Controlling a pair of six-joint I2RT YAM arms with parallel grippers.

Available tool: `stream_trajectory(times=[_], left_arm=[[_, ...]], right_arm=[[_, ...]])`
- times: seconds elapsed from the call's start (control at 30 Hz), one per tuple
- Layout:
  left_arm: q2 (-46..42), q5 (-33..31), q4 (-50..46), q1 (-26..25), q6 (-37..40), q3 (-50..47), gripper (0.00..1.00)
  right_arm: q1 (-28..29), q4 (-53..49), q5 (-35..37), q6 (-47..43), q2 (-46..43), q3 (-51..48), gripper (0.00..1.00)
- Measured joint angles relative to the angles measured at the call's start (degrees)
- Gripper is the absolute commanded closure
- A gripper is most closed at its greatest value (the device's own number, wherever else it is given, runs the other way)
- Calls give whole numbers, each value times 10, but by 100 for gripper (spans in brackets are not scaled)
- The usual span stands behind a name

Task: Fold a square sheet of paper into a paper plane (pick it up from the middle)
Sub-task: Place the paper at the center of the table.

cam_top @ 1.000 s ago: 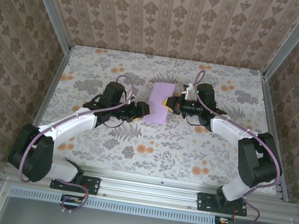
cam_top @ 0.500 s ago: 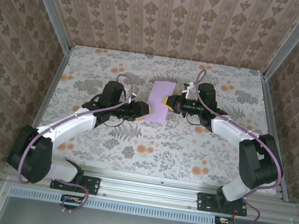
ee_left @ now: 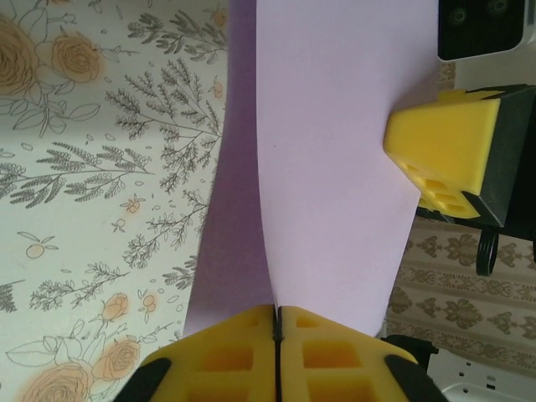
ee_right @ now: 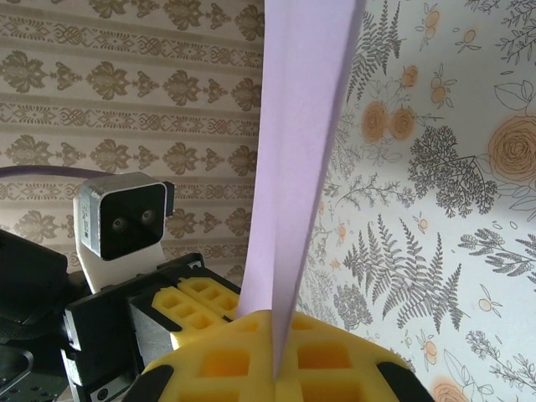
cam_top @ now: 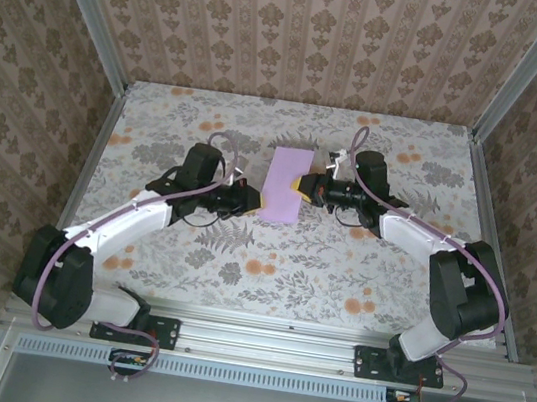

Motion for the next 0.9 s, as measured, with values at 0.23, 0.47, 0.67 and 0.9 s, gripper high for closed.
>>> stream_trajectory(times=[0.23, 0.47, 0.67, 0.9], left_arm=[[9, -6, -15, -3, 13, 0, 98], [42, -28, -33, -13, 24, 0, 100], [90, -43, -38, -28, 30, 0, 100], [143, -56, -37, -52, 30, -2, 99]], right_arm=[[5, -1, 0, -14, 2, -2, 99], [12, -4, 0, -37, 39, -10, 97], [17, -32, 2, -76, 62, -22, 96], [19, -78, 16, -129, 93, -26, 93]])
